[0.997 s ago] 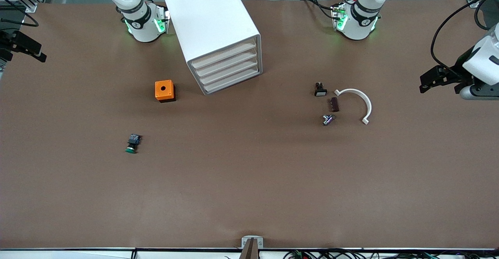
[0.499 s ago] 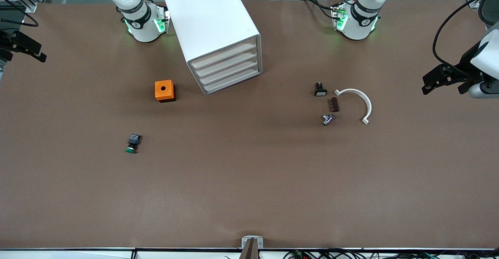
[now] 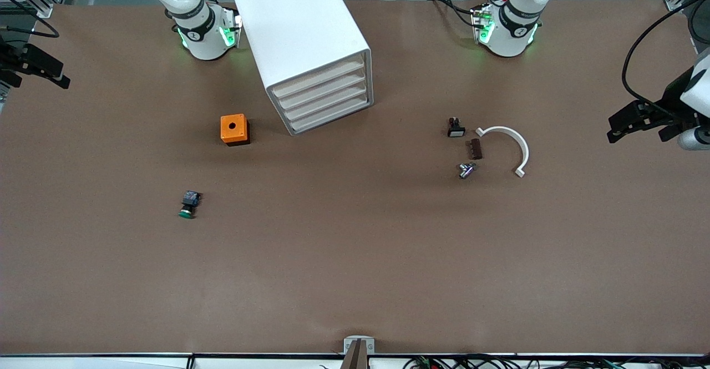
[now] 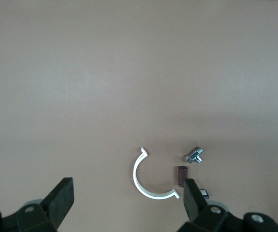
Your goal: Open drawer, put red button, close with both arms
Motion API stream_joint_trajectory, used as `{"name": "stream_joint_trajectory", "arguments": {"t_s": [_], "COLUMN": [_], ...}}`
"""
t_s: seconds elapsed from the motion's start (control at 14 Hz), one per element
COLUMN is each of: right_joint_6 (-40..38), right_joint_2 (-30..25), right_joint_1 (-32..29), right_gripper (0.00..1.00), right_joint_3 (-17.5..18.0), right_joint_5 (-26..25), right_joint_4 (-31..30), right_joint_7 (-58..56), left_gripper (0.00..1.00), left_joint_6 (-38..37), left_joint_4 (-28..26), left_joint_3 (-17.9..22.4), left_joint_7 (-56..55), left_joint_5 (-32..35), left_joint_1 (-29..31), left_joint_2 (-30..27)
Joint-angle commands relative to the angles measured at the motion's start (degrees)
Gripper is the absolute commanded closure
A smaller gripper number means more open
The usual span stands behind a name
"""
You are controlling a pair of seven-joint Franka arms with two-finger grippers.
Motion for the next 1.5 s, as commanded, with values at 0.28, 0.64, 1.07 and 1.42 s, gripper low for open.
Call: {"name": "stream_joint_trajectory", "arguments": {"t_s": [0.28,0.64,1.07,1.42], "right_joint_6": [0.1,0.2,0.3,0.3], "right_joint_2": [-0.9,-0.9,-1.0,-1.0], "right_joint_1": [0.5,0.6,0.6,0.6], "right_gripper": [0.00,0.00,0.00,0.00], "right_joint_3": [0.0,0.0,0.0,0.0], "right_joint_5": [0.2,0.3,0.3,0.4], "right_joint_4": [0.7,0.9,0.9,0.9], "right_joint_7": [0.6,0.6,0.6,0.6], "left_gripper": [0.00,0.00,0.00,0.00], "left_joint_6": [-1.1,-1.3,-7.1,-7.6], "left_joint_4": [1.9,1.9,1.8,1.9], "left_joint_3": [0.0,-0.1,-0.1,-0.1], "left_joint_7": [-0.2,-0.3,-0.5,-0.4], "left_joint_5": [-0.3,-0.7,-0.7,-0.7], "left_joint_1": [0.3,0.3,-0.1,-0.1], "left_joint_2": [2.0,2.7,2.9,3.2]}}
